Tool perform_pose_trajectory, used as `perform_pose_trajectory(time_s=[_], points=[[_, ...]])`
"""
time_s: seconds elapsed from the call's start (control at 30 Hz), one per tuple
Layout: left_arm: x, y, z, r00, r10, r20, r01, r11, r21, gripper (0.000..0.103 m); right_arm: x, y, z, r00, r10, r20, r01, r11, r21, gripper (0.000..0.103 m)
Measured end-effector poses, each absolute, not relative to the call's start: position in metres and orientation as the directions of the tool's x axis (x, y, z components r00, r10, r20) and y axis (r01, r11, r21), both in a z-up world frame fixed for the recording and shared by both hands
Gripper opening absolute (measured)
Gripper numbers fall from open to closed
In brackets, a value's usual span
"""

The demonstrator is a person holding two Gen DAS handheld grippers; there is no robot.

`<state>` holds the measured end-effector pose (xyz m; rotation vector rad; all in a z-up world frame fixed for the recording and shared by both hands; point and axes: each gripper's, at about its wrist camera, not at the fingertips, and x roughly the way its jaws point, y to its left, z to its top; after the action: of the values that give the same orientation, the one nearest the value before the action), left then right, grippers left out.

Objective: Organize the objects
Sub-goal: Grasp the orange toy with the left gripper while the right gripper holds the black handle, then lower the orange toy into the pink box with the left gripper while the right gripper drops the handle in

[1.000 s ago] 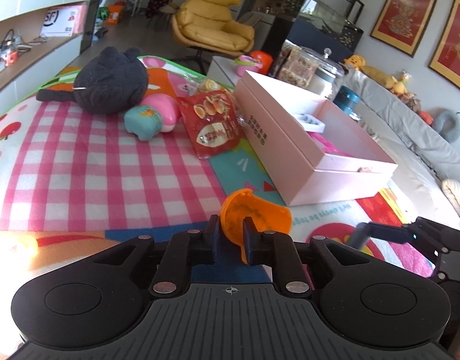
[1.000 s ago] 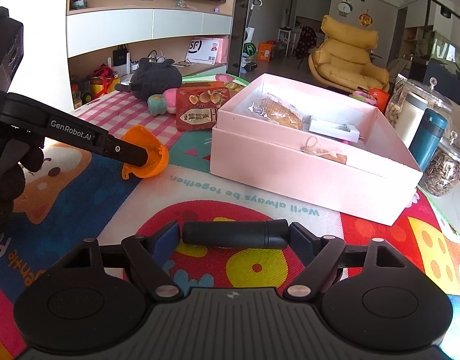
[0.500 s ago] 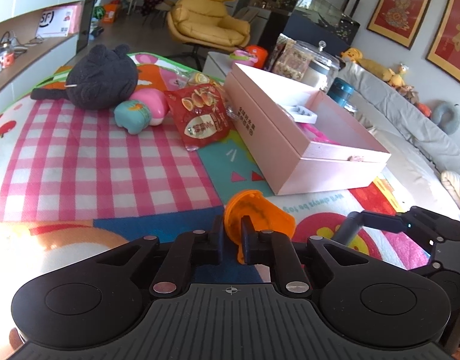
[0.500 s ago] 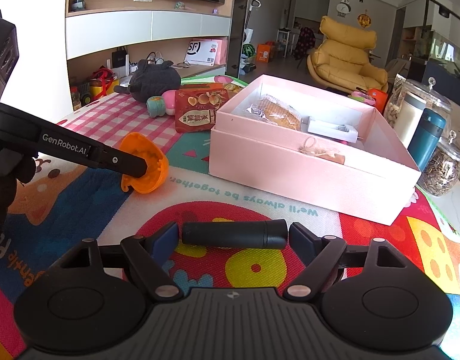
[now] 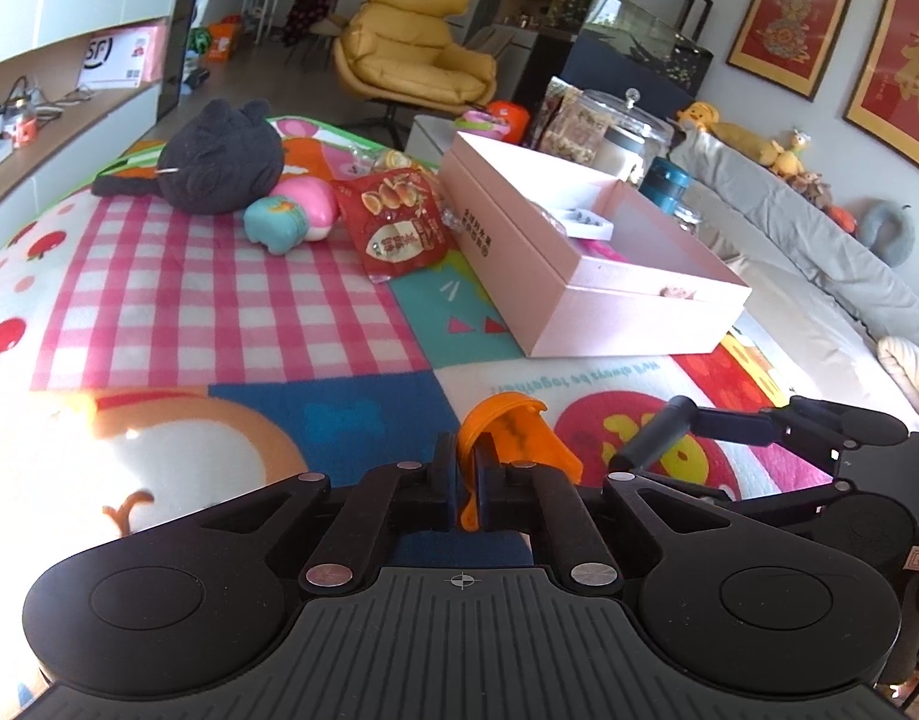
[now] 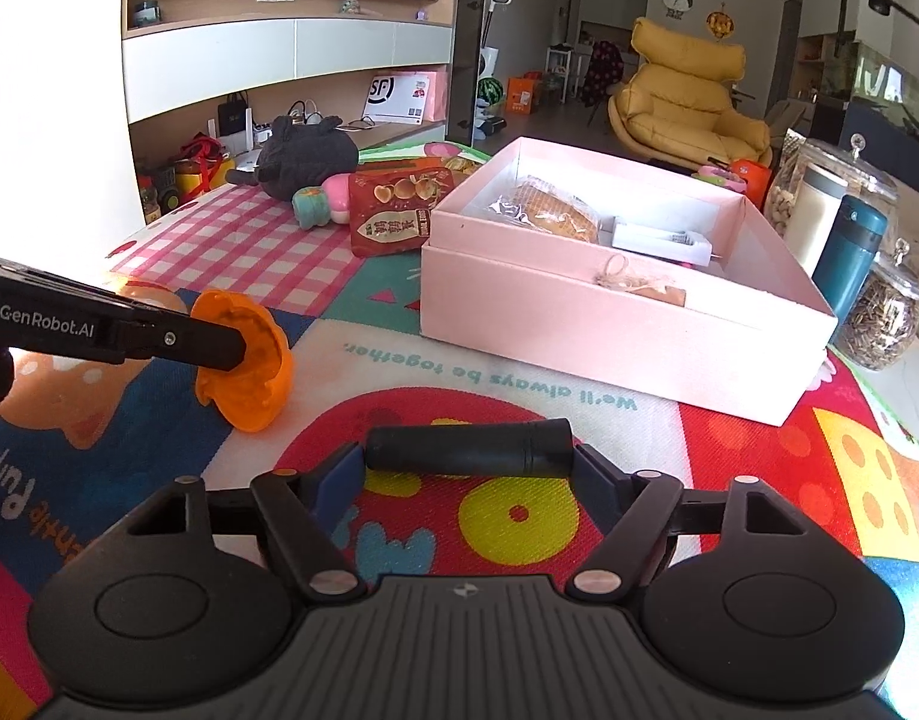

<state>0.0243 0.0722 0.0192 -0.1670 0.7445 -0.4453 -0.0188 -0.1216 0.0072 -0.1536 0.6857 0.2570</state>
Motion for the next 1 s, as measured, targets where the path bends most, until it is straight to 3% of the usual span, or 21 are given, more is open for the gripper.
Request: perform_pose_trajectory(time_s=[0.6,1.0], points=[[-0.043,0.038,0.057,0.701,-0.394,-0.595,0.379,0.912,-0.157,0.007,-0.079,-0.149,0.064,0.806,0.258,-0.533,-0.329,0.944,-0.04,0.074],[0.005,-0.012,0.121,0.755,-0.417,-0.506,0.431,0.897,-0.097,0.007,-0.083,-0.171,0.073,0.836,0.272,-0.477,-0.322,0.946,-0.025,0.074]])
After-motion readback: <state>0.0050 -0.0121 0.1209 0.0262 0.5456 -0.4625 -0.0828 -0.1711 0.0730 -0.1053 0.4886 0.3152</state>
